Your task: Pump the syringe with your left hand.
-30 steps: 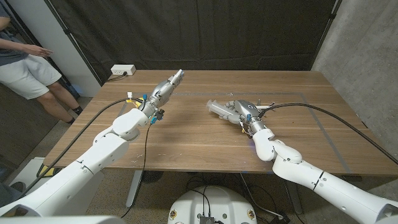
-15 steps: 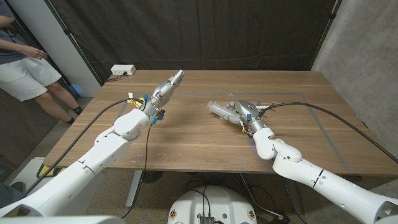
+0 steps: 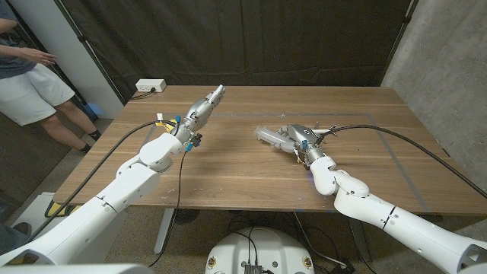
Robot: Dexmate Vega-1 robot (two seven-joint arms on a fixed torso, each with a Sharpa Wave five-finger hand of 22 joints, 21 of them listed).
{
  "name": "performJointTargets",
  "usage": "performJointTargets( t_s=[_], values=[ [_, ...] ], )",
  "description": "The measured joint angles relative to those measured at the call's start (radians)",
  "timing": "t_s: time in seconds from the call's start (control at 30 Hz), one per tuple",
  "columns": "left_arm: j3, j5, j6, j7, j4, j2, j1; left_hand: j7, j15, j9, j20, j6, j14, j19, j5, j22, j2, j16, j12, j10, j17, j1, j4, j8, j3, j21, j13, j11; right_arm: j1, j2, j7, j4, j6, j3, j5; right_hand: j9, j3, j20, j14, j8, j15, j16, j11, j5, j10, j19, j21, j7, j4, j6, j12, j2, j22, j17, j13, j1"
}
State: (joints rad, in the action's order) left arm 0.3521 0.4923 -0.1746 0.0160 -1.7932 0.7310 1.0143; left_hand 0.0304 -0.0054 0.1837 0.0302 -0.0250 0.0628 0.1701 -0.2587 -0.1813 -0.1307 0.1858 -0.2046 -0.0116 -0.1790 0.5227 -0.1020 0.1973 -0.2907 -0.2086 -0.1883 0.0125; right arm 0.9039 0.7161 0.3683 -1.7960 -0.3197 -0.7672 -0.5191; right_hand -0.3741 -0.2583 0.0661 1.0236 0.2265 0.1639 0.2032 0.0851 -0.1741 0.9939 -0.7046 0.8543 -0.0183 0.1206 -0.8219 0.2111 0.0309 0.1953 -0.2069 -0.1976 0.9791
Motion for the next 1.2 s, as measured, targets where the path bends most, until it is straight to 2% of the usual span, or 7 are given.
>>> performJointTargets(
  t_s=[0.2, 0.27, 0.73, 0.97, 1.2],
  values=[
    [-0.003, -0.005, -0.008, 0.005, -0.005, 0.0, 0.005, 0.0, 0.0, 0.0, 0.0, 0.0, 0.0, 0.0, 0.0, 0.0, 0.01, 0.0, 0.0, 0.0, 0.0, 0.01, 0.0, 0.0, 0.0, 0.0, 0.0, 0.0, -0.002, 0.005, -0.004, 0.0, -0.012, -0.004, -0.011, 0.001, 0.0, 0.003, -0.004, -0.001, -0.003, 0.0, 0.004, 0.0, -0.004, 0.004, 0.004, 0.0, 0.0, 0.0, 0.0, 0.001, -0.005, 0.0, 0.001, 0.001],
    [-0.003, -0.005, -0.008, 0.005, -0.006, 0.001, 0.006, 0.0, 0.0, 0.0, 0.0, 0.0, 0.0, 0.0, 0.0, 0.0, 0.01, 0.0, 0.0, 0.0, 0.0, 0.01, 0.0, 0.0, 0.0, 0.0, 0.0, 0.0, -0.003, 0.006, -0.006, 0.0, -0.016, -0.007, -0.016, 0.001, 0.0, 0.0, -0.017, -0.002, 0.005, 0.0, 0.005, 0.0, -0.005, 0.007, 0.004, -0.002, 0.0, -0.002, 0.0, 0.001, -0.005, 0.0, 0.0, 0.001],
    [-0.004, -0.01, 0.014, 0.019, -0.032, 0.013, 0.017, 0.0, 0.0, 0.0, 0.0, 0.0, 0.0, 0.0, 0.0, 0.0, 0.004, 0.0, 0.0, 0.0, 0.0, 0.003, 0.0, 0.0, 0.0, 0.0, 0.0, 0.0, -0.006, 0.018, -0.026, 0.005, -0.024, -0.015, -0.029, 0.005, -0.005, -0.002, -0.021, -0.006, -0.007, 0.0, 0.005, -0.004, -0.005, 0.017, 0.004, -0.002, 0.005, -0.002, -0.004, 0.0, -0.005, 0.0, 0.0, 0.0],
    [-0.006, -0.012, 0.021, 0.024, -0.045, 0.019, 0.026, 0.0, 0.0, 0.0, 0.0, 0.0, 0.0, 0.0, 0.0, 0.0, 0.004, 0.0, 0.0, 0.0, 0.0, 0.003, 0.0, 0.0, 0.0, 0.0, 0.0, 0.0, -0.005, 0.024, -0.035, 0.001, -0.029, -0.015, -0.029, 0.006, -0.004, -0.002, -0.049, -0.012, -0.016, -0.004, 0.011, -0.004, -0.011, 0.037, 0.004, -0.01, 0.004, 0.005, -0.008, -0.009, -0.009, 0.0, 0.0, -0.009],
    [-0.007, -0.013, 0.021, 0.026, -0.046, 0.018, 0.028, 0.0, 0.0, 0.0, 0.0, 0.0, 0.0, 0.0, 0.0, 0.0, 0.004, 0.0, 0.0, 0.0, 0.0, 0.003, 0.0, 0.0, 0.0, 0.0, 0.0, 0.0, -0.004, 0.026, -0.051, -0.006, -0.035, -0.015, -0.028, 0.013, 0.02, -0.006, -0.108, -0.026, -0.036, -0.007, 0.025, -0.004, -0.025, 0.063, -0.009, -0.028, -0.02, 0.023, -0.012, -0.025, -0.018, 0.0, 0.0, -0.025]
  ],
)
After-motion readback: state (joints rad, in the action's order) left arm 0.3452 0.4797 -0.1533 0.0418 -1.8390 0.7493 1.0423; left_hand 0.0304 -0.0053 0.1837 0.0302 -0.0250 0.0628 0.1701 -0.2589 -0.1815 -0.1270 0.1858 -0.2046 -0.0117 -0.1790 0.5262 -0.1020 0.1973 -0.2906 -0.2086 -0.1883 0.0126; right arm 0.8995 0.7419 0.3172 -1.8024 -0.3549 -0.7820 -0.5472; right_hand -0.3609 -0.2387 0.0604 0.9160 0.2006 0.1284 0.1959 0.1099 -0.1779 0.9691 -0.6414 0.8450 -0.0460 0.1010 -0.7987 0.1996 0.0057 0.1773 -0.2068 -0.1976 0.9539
